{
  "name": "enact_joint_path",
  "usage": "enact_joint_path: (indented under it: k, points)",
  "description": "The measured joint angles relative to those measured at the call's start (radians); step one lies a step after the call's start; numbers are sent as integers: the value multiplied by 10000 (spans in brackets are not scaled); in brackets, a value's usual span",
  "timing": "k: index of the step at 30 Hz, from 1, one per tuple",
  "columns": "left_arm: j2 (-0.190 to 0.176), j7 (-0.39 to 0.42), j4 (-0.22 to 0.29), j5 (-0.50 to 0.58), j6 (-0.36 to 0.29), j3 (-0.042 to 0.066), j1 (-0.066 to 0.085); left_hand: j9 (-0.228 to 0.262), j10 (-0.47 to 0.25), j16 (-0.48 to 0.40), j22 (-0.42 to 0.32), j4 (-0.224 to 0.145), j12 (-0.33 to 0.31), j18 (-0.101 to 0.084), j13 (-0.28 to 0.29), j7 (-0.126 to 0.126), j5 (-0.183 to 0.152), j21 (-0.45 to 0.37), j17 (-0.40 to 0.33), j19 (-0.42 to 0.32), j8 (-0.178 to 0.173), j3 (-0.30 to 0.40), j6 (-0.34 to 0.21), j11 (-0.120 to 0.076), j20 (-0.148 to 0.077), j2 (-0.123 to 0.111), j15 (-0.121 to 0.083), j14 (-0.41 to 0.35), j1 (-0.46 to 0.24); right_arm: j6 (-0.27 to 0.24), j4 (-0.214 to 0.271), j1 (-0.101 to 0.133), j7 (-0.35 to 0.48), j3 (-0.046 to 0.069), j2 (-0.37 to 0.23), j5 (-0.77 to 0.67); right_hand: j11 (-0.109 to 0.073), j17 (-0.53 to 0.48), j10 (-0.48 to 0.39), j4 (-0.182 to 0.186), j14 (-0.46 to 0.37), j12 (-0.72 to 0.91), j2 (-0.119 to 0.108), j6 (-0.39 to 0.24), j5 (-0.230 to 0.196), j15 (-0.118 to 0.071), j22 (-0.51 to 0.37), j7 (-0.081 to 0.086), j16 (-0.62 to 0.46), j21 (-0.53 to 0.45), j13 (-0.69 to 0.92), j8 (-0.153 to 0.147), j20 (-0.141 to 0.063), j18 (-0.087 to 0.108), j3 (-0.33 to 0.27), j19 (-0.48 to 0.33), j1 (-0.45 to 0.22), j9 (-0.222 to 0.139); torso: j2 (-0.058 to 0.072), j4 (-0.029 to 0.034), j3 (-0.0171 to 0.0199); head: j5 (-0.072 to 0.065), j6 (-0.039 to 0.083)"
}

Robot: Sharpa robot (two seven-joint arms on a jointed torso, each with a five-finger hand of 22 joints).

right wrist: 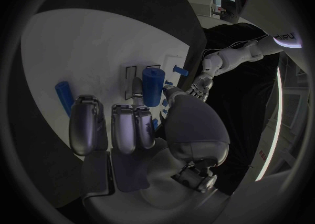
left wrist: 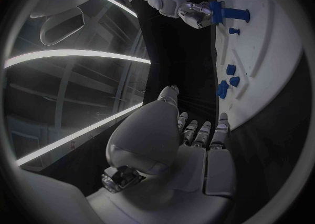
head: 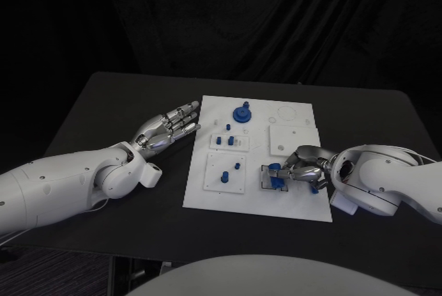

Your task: Assemble the parts on the task board

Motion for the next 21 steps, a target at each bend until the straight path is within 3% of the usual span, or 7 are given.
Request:
enact_joint_path:
  k: [10,16,18,21]
  points:
    - [0,-12,0,0,12,0,-5,0,0,0,1,0,0,0,0,0,0,0,0,0,0,0,0,0,0,0,0,0,0,77,28,0,1,3,4,-84,0,0,0,158,0,0,65,36,-2,0,-1,-36,0,0,0,0,0,0,-244,0,-21,-18,3,-5,5,-9,0]
    - [1,-23,-5,0,16,0,-8,-1,0,0,1,0,0,0,0,0,0,0,0,0,0,0,0,0,0,0,0,0,0,63,32,-2,18,0,4,-104,0,0,0,228,0,0,332,36,-2,0,-1,-36,0,-40,0,0,0,1,-913,0,-933,-68,4,-8,6,1,0]
    - [1,-27,-6,0,18,0,-9,-1,0,0,1,0,0,0,-1,0,0,0,0,0,0,0,0,0,0,0,0,0,0,49,32,-3,26,0,4,-108,0,0,0,196,0,0,519,71,-730,0,-1,-71,1,-40,0,0,0,0,-1207,0,-1301,-71,3,-12,6,12,0]
    - [3,-34,-9,0,20,0,-10,-1,-1,0,1,0,0,0,-1,0,0,0,0,0,0,0,0,0,0,0,0,0,0,18,31,-3,42,-1,4,-113,0,0,0,227,0,0,668,72,-1118,0,-2,-72,1,-40,0,0,0,0,-1493,0,-1526,-83,2,-17,7,23,0]
